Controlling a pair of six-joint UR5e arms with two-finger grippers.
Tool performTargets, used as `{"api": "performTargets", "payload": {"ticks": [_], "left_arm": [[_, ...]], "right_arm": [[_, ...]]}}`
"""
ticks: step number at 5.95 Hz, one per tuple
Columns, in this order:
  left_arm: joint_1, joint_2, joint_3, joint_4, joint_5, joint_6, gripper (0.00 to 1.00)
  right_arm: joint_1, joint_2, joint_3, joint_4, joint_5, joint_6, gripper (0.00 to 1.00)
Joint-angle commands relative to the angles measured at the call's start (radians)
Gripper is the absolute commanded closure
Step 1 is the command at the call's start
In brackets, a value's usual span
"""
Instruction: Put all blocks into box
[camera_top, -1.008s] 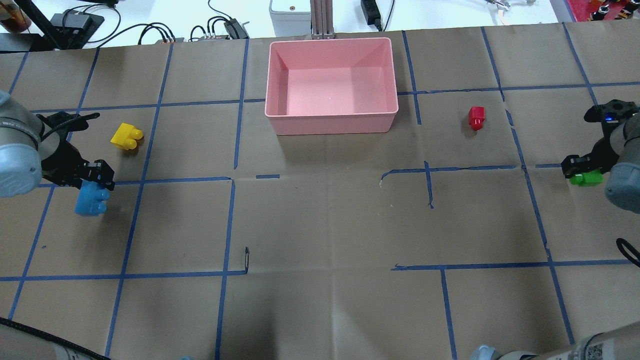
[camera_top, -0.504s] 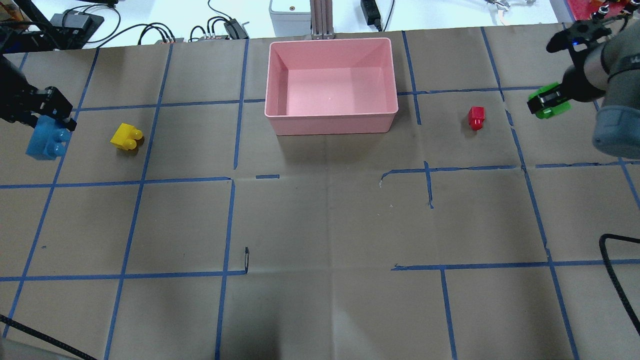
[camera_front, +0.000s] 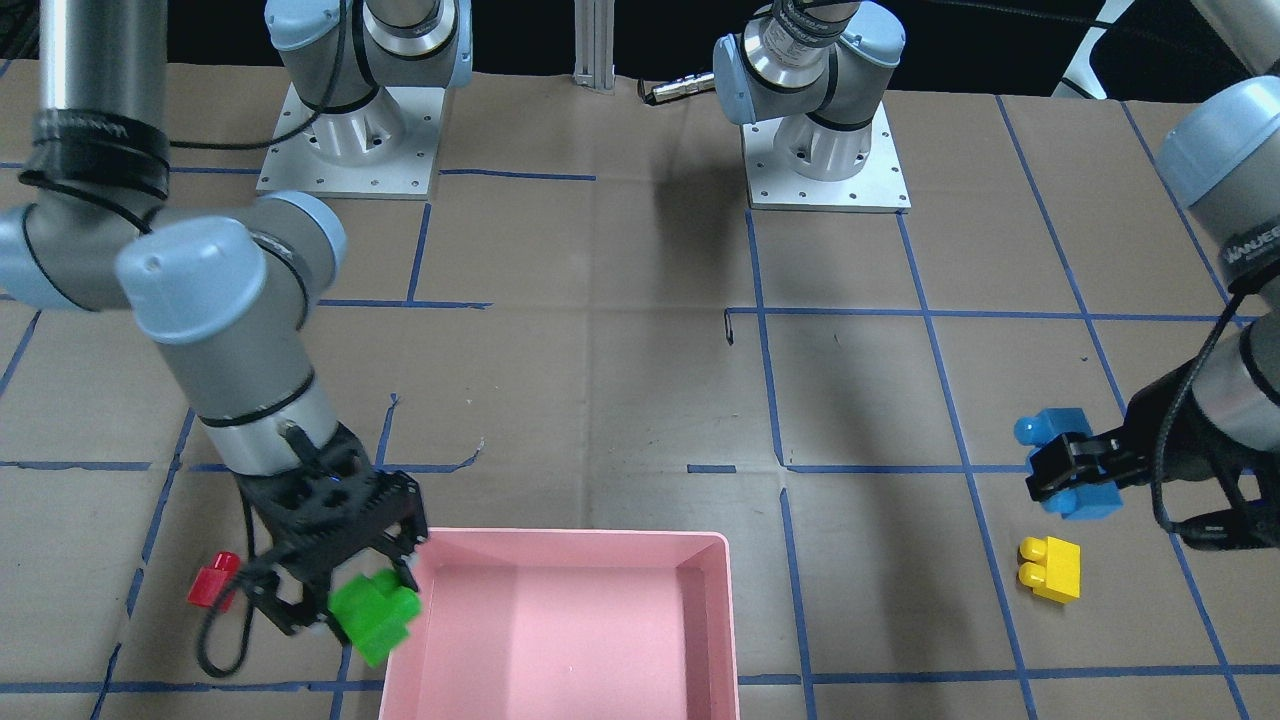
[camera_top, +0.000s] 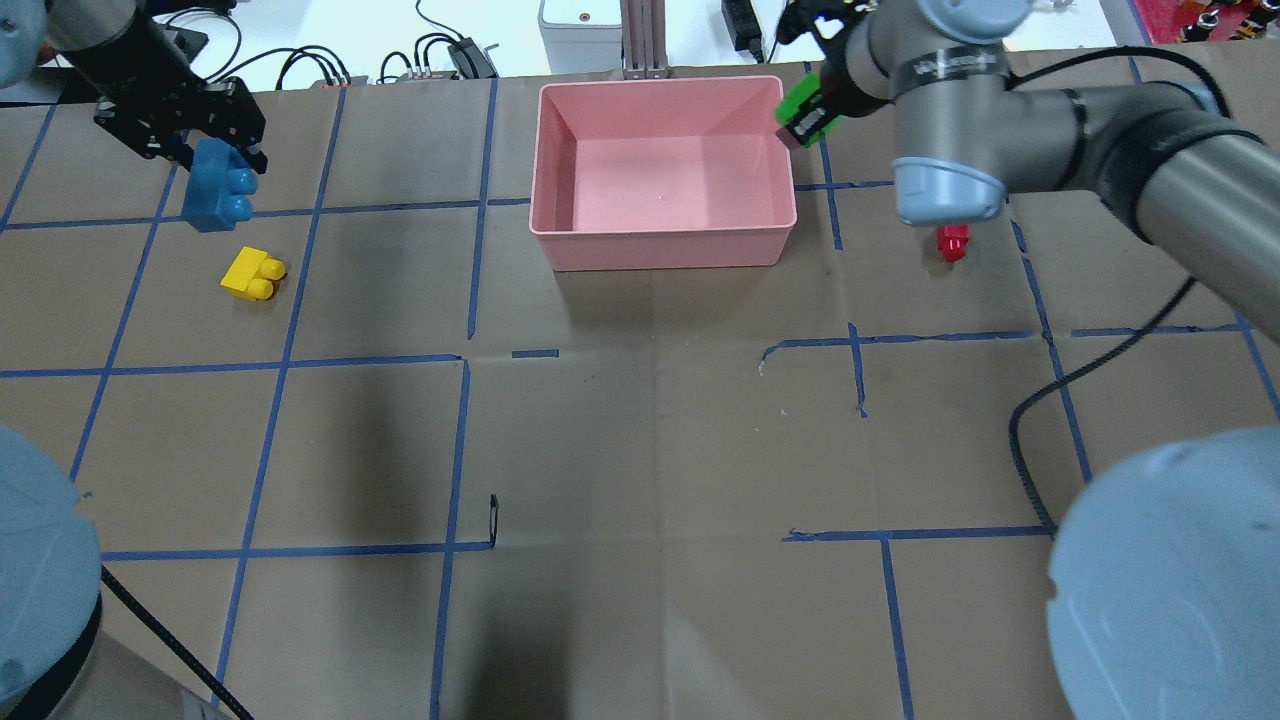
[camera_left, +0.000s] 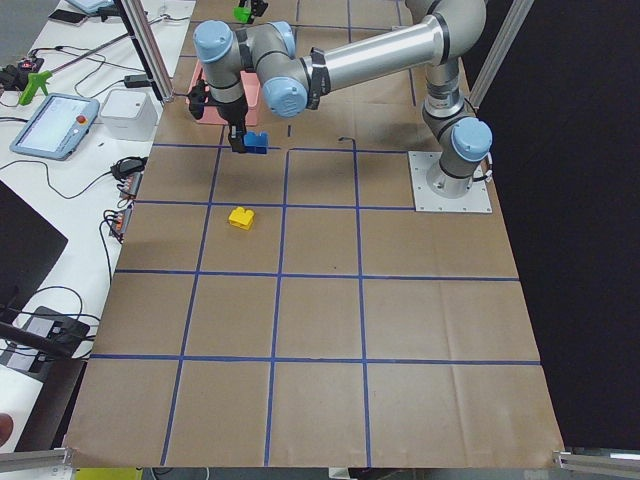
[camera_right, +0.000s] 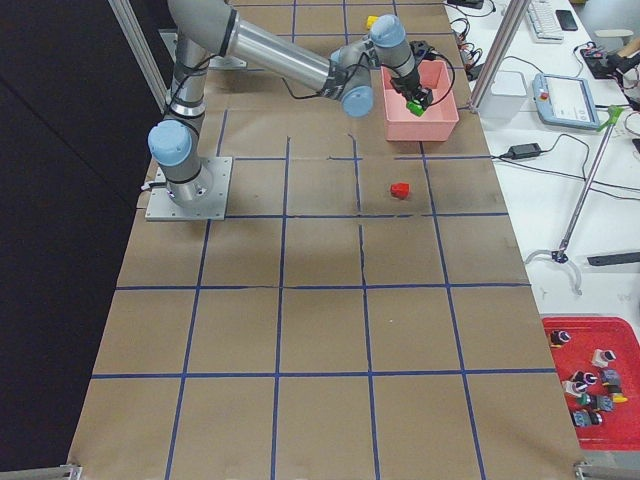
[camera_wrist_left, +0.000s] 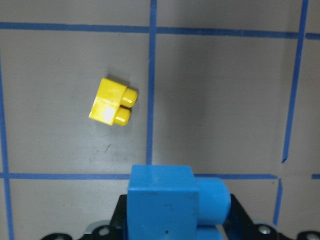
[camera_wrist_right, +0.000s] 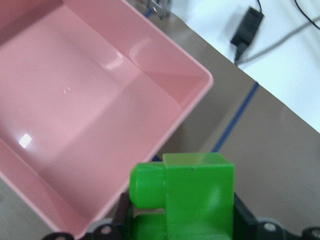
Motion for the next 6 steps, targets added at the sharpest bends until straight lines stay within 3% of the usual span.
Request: {"api": "performTargets", "payload": {"ticks": [1,3,5,6], "left_arm": [[-0.099,-0.148,0.171,0.011,-0.036,-0.175,0.69],[-0.205,-0.280,0.368,0.011,-0.033,-0.338,0.69],[-0.285,-0.321,0.422,0.012,-0.031,-0.487,0.69],[-0.346,-0.321,0.424,0.018,-0.027,-0.583,0.69]], "right_arm": [[0.129,0.201,-0.233,0.000,0.038,0.089,0.96],[0.134,0.180,-0.203,0.058,0.024,0.084,0.01],[0.115,0.148,-0.200,0.115,0.021,0.082,0.00],[0.055,0.054,-0.164,0.281,-0.017,0.087,0.00]]}}
